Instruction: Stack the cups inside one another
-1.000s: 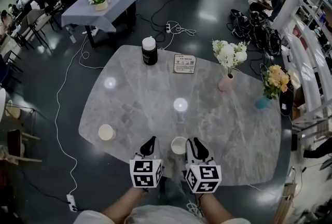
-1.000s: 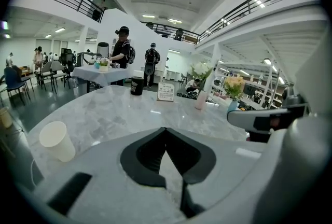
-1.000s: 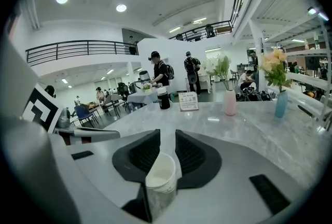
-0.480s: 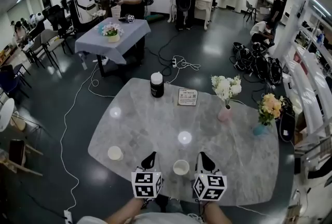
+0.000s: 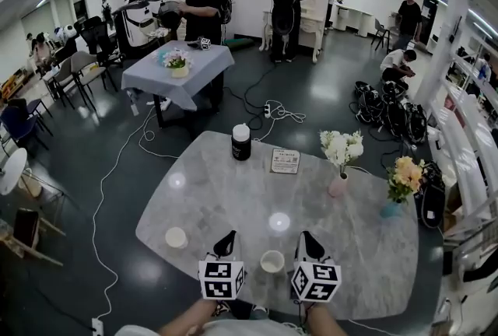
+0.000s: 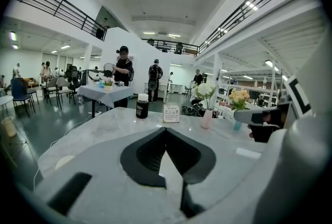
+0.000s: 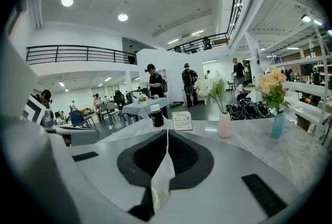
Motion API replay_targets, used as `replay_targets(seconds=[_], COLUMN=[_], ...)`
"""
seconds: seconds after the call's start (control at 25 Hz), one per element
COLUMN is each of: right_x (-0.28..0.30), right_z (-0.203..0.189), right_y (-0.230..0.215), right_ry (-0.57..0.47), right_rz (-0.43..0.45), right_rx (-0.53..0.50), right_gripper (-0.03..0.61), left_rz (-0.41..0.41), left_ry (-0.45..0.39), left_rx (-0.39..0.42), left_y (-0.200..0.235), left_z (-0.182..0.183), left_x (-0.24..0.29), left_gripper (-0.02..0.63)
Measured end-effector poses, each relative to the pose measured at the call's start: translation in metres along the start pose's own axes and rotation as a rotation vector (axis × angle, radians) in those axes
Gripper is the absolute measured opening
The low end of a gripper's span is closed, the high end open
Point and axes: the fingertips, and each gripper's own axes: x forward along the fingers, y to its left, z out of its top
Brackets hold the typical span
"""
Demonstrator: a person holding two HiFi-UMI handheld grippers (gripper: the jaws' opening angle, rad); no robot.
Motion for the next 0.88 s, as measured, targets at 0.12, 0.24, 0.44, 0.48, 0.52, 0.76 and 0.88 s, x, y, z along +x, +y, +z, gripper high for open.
replay_targets(seconds=[0.12, 0.24, 0.44, 0.48, 0.52, 0.76, 0.88], right_x=[0.002, 0.003, 0.003, 0.003, 0.002, -0.001, -0.001], right_z=[-0.001, -0.004, -0.008, -0.008, -0.009, -0.019, -0.026], right_y=[-0.001, -0.001, -0.001, -0.002, -0.002, -0.009, -0.011], right_ry=[0.005, 0.012, 0.019, 0.02, 0.021, 0.045, 0.061], right_rz=[-0.001, 0.001, 0.008, 0.01, 0.012, 0.038, 0.061], right_rx=[0.004, 0.012, 0.02, 0.022, 0.024, 0.056, 0.073], right_gripper=[0.012, 0.012, 0.013, 0.012, 0.012, 0.012, 0.012], left_rz=[-0.028, -0.03, -0.007, -0.002, 0.003, 0.041, 0.07], left_ry=[-0.001, -0.01, -0.004, -0.003, -0.001, 0.032, 0.048], left_rx=[0.009, 0.006, -0.001, 0.001, 0.001, 0.002, 0.004], left_y=[-0.005, -0.007, -0.005, -0.005, -0.004, -0.008, -0.008], left_z=[0.002, 0.003, 0.001, 0.0, -0.001, -0.015, -0.025], left_x=[0.0, 0.001, 0.001, 0.001, 0.0, -0.006, -0.013], left_gripper=[-0.002, -0.002, -0.002, -0.002, -0.002, -0.002, -0.002])
